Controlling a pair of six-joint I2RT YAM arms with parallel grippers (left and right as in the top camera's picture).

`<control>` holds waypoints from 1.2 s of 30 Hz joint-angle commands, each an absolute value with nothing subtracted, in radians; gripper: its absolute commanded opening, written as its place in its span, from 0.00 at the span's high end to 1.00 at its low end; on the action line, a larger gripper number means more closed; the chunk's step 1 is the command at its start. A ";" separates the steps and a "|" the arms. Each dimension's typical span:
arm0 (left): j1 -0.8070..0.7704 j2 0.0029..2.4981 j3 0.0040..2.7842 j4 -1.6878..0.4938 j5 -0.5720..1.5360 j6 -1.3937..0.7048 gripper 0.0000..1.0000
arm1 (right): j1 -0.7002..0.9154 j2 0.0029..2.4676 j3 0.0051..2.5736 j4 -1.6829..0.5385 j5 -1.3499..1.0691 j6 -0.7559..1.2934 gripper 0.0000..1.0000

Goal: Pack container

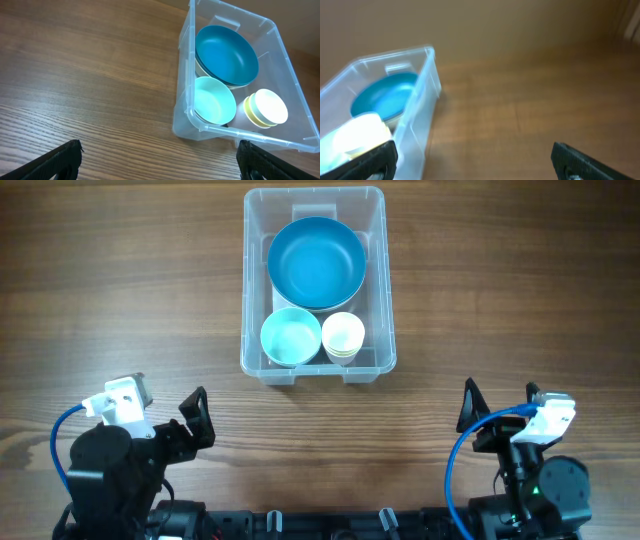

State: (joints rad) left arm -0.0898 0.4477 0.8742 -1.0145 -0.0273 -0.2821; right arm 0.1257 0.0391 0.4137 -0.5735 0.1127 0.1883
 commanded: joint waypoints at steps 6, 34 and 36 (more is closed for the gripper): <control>-0.094 0.448 0.868 -1.012 -0.015 -0.276 0.00 | 0.127 0.004 0.155 -0.107 0.097 0.156 0.00; -0.094 0.448 0.868 -1.012 -0.015 -0.276 0.00 | 0.127 0.024 0.006 0.013 0.051 0.071 0.00; -0.094 0.448 0.868 -1.012 -0.015 -0.276 0.00 | 0.127 0.024 0.006 0.013 0.051 0.071 0.00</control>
State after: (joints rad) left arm -0.0898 0.4477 0.8742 -1.0142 -0.0273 -0.2821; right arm 0.1257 0.0170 0.0063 0.0113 0.0704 0.0807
